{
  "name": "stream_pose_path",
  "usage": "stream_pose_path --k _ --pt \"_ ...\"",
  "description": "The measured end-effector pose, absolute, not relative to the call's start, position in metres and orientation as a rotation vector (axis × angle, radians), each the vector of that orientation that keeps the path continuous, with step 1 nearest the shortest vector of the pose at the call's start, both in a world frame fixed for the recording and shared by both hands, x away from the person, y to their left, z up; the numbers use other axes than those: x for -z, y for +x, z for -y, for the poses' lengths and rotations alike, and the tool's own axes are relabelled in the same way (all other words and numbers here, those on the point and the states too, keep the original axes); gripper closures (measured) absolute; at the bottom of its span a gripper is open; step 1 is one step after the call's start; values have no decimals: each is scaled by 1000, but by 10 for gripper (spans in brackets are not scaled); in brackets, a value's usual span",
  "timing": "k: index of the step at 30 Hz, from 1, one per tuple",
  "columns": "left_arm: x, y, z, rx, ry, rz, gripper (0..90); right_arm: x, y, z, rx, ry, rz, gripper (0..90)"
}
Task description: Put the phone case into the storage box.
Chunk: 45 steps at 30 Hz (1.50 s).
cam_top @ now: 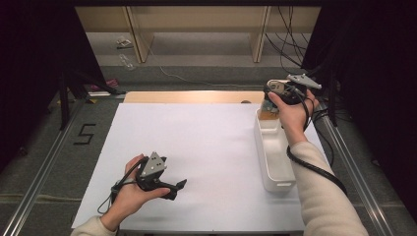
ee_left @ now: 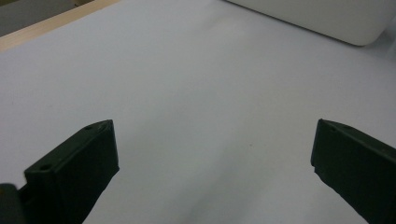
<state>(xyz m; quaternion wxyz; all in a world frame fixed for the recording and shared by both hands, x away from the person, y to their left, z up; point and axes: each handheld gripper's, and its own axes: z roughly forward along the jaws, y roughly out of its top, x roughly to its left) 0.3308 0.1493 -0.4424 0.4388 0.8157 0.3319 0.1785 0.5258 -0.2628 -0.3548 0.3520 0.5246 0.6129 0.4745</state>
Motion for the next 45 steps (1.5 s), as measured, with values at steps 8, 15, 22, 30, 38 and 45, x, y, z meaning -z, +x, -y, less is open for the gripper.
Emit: stream_pose_path --k 8,15,22,30,38,45 --pt "442 331 -149 -442 2026 -826 1 357 528 262 -1219 1360 -1586 128" --pt "442 331 -149 -443 2025 -826 2 358 530 260 -1212 1359 -1588 129" --pt "442 331 -149 -442 2025 -826 1 359 532 260 -1209 1361 -1585 128" --pt "443 331 -149 -442 2025 -826 2 362 533 259 -1200 1364 -1583 128" --pt "442 331 -149 -442 2024 -826 2 362 533 259 -1192 1360 -1586 128" --pt "443 331 -149 -442 2025 -825 1 364 534 258 -1183 1358 -1596 128"
